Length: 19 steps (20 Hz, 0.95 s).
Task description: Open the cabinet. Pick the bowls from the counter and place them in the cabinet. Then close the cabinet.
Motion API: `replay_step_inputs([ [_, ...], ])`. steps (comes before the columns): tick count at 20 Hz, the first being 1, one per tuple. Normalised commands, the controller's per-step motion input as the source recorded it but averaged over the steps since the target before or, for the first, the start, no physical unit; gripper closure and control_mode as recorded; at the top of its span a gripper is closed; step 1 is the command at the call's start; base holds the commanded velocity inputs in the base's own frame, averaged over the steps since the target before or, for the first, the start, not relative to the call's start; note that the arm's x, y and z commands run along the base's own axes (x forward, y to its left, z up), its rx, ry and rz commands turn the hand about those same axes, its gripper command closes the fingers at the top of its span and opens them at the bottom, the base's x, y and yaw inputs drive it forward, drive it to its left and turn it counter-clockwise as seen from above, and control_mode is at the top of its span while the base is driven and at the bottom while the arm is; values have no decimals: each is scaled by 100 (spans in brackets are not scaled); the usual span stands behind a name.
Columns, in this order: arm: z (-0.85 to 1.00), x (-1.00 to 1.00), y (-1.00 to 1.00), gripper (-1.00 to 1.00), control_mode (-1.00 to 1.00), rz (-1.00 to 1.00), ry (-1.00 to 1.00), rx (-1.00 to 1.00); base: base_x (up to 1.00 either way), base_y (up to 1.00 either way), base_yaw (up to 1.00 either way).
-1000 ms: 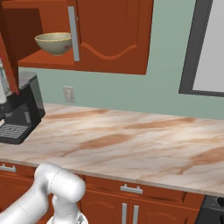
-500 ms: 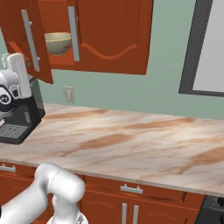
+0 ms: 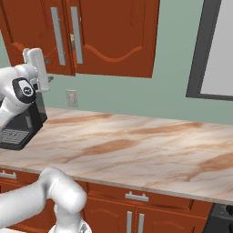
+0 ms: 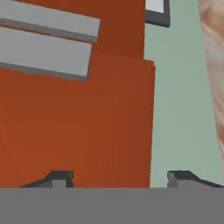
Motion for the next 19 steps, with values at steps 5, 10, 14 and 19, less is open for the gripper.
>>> replay_step_inputs([
  [5,0,90,0,-100,-100,-7,6,13,0,0,0],
  [10,0,92,0,-100,-100,-1,15,11,0,0,0],
  [14,0,83,0,-100,-100,0,14,7,0,0,0],
  [19,-4,71,0,-100,-100,0,3,8,0,0,0],
])
